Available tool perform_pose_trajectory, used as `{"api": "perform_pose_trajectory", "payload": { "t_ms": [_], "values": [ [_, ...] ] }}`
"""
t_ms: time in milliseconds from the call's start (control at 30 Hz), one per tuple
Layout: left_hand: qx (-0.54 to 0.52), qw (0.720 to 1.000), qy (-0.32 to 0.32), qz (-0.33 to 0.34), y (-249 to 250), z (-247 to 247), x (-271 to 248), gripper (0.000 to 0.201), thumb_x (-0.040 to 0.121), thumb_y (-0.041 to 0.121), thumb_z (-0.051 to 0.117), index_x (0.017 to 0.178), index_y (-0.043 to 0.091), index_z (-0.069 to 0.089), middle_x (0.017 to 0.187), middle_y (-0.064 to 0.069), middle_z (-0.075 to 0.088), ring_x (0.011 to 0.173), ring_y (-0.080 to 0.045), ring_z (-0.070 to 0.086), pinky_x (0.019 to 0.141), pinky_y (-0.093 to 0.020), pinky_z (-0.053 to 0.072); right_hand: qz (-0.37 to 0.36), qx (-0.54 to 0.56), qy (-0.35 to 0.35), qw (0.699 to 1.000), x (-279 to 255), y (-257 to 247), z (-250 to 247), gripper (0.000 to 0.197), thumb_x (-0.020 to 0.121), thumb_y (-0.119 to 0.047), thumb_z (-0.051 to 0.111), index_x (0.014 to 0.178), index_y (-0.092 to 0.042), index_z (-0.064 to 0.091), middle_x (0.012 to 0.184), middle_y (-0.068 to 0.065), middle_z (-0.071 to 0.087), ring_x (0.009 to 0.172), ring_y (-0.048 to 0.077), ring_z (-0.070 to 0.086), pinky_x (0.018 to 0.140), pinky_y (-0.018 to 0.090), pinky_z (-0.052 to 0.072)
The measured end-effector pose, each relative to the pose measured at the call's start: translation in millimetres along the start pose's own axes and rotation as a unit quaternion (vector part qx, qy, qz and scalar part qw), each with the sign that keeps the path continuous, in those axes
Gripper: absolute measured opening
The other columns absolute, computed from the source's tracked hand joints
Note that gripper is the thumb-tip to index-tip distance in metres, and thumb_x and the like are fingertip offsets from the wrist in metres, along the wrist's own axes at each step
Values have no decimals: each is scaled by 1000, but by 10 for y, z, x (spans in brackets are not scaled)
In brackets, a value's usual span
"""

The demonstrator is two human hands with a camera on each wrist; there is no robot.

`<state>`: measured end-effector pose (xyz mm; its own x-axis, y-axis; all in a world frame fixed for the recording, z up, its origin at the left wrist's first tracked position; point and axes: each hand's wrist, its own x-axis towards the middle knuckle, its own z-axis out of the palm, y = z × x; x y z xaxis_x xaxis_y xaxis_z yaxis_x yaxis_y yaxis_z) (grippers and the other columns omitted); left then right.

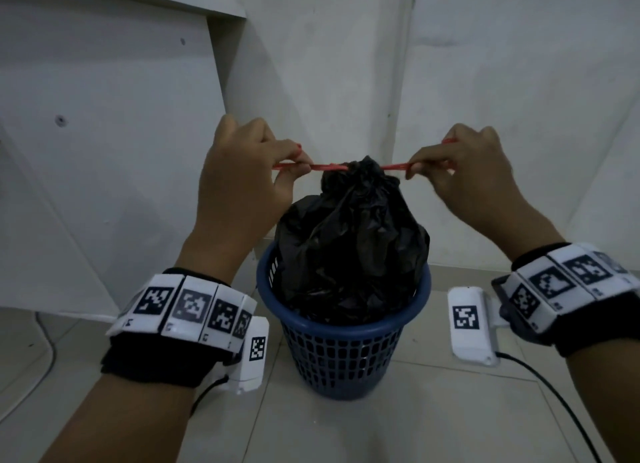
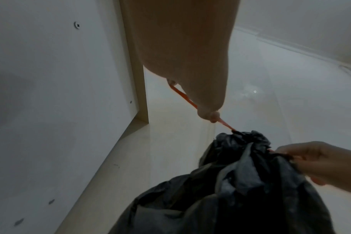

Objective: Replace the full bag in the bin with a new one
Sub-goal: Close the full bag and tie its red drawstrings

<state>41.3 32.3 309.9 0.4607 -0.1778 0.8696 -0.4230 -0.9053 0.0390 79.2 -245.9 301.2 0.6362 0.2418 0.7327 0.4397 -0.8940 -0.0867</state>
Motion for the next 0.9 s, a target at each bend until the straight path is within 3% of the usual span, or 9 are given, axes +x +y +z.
{"api": "perform_pose_trajectory", "payload": {
  "t_ms": [267, 400, 467, 567, 667, 767, 833, 900],
  "values": [
    [-18, 1000, 8, 1, -115, 12, 14, 20, 91, 35, 71, 99, 19, 79, 80, -1, 55, 86, -17, 36, 66, -22, 28, 8, 2, 7, 1000, -57, 216, -9, 19, 95, -28, 60, 83, -31, 74, 86, -4, 36, 89, 31, 45, 75, 33, 30],
    [-76, 996, -52, -16, -30, 90, 30, 12, 92, 25, 69, 101, 24, 76, 101, 1, 49, 100, -16, 36, 79, -9, 27, -8, 10, 6, 1000, -97, 214, 104, 20, 96, -21, 58, 85, -25, 74, 78, -1, 41, 85, 38, 53, 72, 25, 20],
    [-100, 991, -88, -16, 75, 105, 59, 10, 92, 25, 68, 96, 31, 75, 114, -3, 46, 110, -19, 32, 88, -7, 27, -21, 31, 9, 999, -68, 91, 108, 19, 94, -19, 60, 87, -22, 77, 82, 5, 47, 90, 39, 52, 73, 27, 24],
    [-44, 996, -69, 18, 255, 137, 109, 6, 89, 38, 70, 89, 39, 76, 119, -7, 45, 112, -31, 36, 91, -25, 33, -50, 65, 57, 995, 19, -235, 77, 15, 88, -18, 66, 85, -22, 80, 96, 17, 49, 95, 37, 46, 72, 31, 36],
    [23, 994, -102, -2, 397, 147, 141, 7, 91, 44, 65, 93, 42, 72, 103, 2, 42, 102, -25, 45, 78, -38, 43, -73, 102, 66, 990, 91, -458, 130, 12, 83, -17, 69, 83, -21, 81, 92, 19, 49, 89, 34, 48, 68, 35, 43],
    [-96, 968, -216, -82, 347, 255, 119, 12, 97, 30, 57, 97, 38, 66, 96, 6, 56, 90, -18, 57, 79, -41, 53, -85, 165, 18, 983, 95, -459, 240, 15, 82, -14, 64, 83, -14, 79, 81, 14, 56, 77, 29, 56, 64, 40, 48],
    [-186, 936, -263, -142, 290, 346, 100, 20, 97, 21, 54, 103, 35, 66, 100, 9, 64, 87, -11, 61, 81, -31, 52, -74, 192, -17, 978, 66, -431, 293, 16, 84, -10, 63, 84, -15, 78, 80, 9, 64, 75, 24, 59, 70, 41, 50],
    [-256, 893, -316, -193, 278, 391, 76, 27, 99, 14, 48, 111, 29, 67, 108, 12, 66, 96, -8, 63, 83, -22, 47, -61, 219, -42, 973, 40, -409, 332, 16, 84, -6, 65, 87, -14, 79, 82, 1, 69, 78, 19, 63, 76, 39, 51]
  ]
}}
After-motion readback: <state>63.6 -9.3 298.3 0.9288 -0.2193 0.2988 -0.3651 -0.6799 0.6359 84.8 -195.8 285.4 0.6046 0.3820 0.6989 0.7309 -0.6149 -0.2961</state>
